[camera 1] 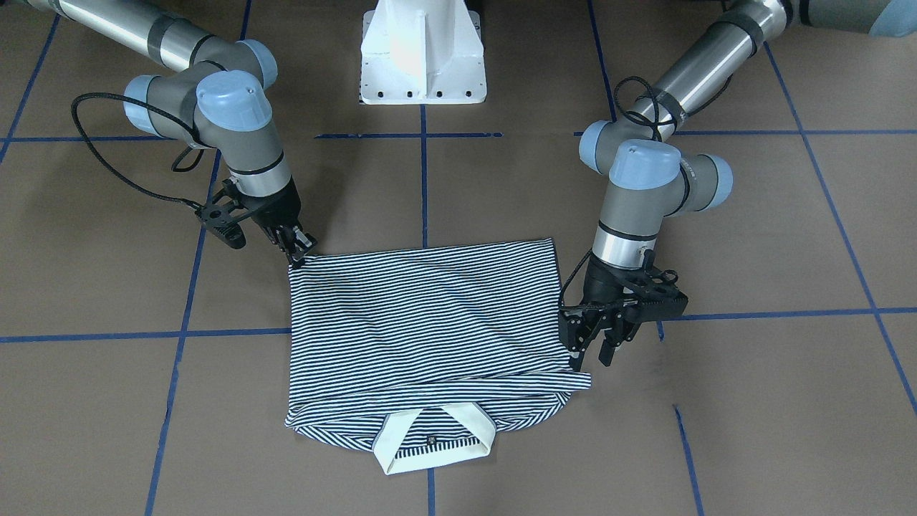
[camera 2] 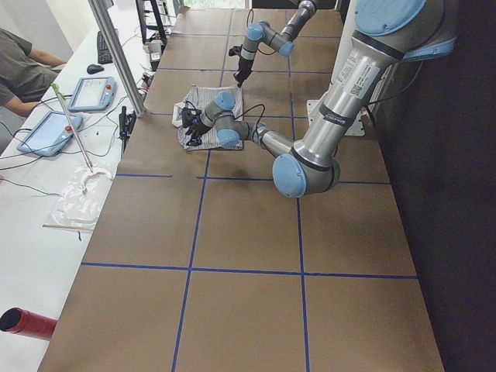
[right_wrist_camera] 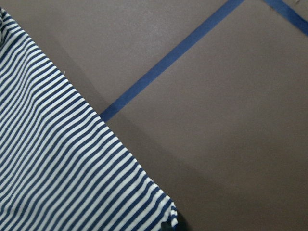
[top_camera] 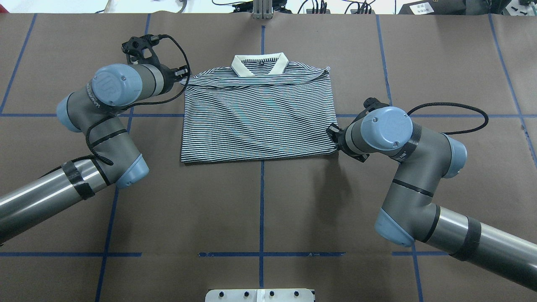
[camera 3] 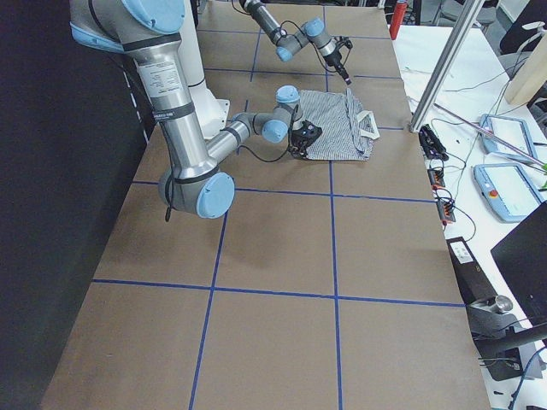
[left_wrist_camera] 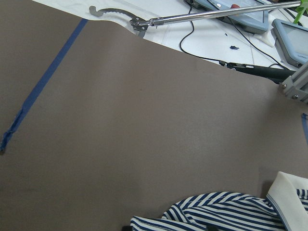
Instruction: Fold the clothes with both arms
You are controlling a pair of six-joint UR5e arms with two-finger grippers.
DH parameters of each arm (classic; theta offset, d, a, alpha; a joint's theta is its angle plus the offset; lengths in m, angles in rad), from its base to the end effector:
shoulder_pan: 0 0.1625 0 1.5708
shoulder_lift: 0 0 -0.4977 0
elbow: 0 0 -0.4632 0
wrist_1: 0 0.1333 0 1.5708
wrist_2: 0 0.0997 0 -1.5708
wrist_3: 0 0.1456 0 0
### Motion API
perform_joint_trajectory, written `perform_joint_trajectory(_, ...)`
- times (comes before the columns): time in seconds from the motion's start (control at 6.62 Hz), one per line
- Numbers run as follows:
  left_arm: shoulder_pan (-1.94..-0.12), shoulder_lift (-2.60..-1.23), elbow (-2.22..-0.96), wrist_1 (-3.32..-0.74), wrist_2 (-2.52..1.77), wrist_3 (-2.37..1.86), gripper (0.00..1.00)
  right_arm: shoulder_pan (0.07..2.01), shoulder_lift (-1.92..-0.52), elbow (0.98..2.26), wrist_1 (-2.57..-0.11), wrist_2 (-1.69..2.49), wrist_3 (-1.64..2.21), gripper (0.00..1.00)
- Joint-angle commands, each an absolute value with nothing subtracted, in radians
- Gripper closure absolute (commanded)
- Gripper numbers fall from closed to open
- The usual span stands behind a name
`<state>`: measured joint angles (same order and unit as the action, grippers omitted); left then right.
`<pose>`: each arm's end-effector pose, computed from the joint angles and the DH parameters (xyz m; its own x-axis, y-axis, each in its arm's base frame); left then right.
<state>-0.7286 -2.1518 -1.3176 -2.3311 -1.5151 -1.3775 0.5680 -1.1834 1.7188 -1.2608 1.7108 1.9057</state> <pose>0.5675 -0.6959 0.4086 0.4746 -0.1665 -0.8643 0.6220 0.7582 0.1955 -0.5802 -0.5043 0.4081 0.3820 0.6299 0.6762 -0.6038 0.7241 -0.3334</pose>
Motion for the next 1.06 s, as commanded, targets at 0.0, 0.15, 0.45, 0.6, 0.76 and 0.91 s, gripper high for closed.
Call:
perform_joint_trajectory(0.0, -0.729, -2.149, -1.318, -2.354, -1.516, -1.382, 0.41, 0.486, -1.352, 2.010, -1.335, 1.723, 1.908, 1.00)
perform_joint_trajectory(0.15, -0.729, -2.148, -1.319, -2.377, -1.519, -1.381, 0.41, 0.365, -1.433, 2.186, -1.427, 1.724, 1.911, 1.00)
perform_joint_trajectory(0.45, -0.715, -2.140, -1.366, -2.401, -1.558, -1.381, 0.41, 0.052, -1.476, 2.330, -1.577, 1.724, 2.018, 1.00)
perform_joint_trajectory(0.6, -0.712, -2.110, -1.443, -2.402, -1.668, -1.381, 0.38, -0.053, -1.494, 2.327, -1.583, 1.718, 2.101, 0.21)
perform_joint_trajectory(0.76, -0.710, -2.085, -1.532, -2.398, -1.760, -1.390, 0.32, -0.061, -1.502, 2.327, -1.586, 1.714, 2.196, 0.00)
perform_joint_trajectory(0.91, -0.653, -2.030, -1.622, -2.389, -1.843, -1.469, 0.31, 0.018, -1.514, 2.333, -1.588, 1.715, 2.204, 0.00)
